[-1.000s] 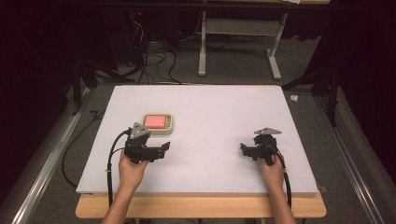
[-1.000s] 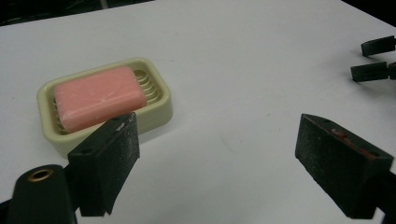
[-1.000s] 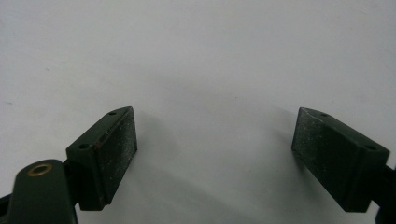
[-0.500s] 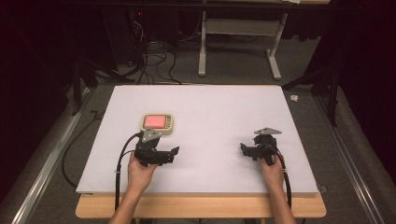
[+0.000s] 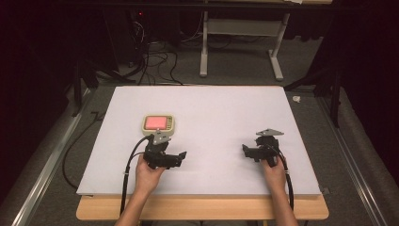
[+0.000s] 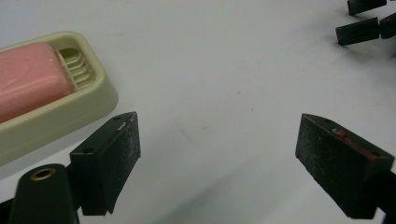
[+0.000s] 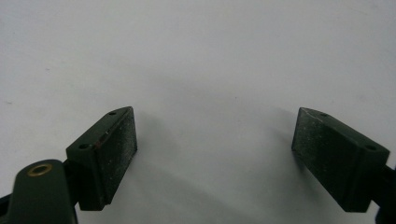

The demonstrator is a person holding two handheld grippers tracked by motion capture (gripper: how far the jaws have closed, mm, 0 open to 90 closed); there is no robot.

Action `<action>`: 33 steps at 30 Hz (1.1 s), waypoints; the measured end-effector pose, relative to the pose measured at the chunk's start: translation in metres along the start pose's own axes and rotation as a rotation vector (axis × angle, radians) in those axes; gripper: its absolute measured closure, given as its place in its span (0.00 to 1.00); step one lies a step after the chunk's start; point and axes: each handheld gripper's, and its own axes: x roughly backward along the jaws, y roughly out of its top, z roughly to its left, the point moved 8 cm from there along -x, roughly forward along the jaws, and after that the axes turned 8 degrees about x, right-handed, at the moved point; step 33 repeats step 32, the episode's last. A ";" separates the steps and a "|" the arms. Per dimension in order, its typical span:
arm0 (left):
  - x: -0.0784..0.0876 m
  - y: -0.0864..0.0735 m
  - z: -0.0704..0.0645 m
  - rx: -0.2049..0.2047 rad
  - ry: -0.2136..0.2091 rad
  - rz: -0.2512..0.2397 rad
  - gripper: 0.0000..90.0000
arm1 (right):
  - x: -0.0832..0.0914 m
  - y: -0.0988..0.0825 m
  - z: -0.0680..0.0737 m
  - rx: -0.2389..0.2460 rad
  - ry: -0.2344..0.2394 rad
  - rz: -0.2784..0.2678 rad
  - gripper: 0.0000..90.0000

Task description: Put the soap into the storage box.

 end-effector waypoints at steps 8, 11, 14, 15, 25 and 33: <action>-0.011 -0.005 -0.001 -0.001 -0.013 0.039 0.16 | 0.000 0.000 0.000 0.000 0.000 0.000 0.16; -0.017 -0.008 -0.001 -0.004 -0.005 0.050 0.16 | 0.000 0.000 0.000 0.000 0.000 0.000 0.16; -0.023 -0.012 0.001 -0.006 0.009 0.063 0.16 | 0.000 0.000 0.000 0.000 0.000 0.000 0.16; -0.026 -0.013 0.002 -0.011 0.014 0.067 0.16 | 0.000 0.000 0.000 0.000 0.000 0.000 0.16; -0.051 -0.031 0.011 -0.031 0.084 0.107 0.16 | 0.000 0.000 0.000 0.000 0.000 0.000 0.16; -0.052 -0.032 0.012 -0.027 0.079 0.061 0.14 | 0.000 0.000 0.000 0.000 0.000 0.000 0.16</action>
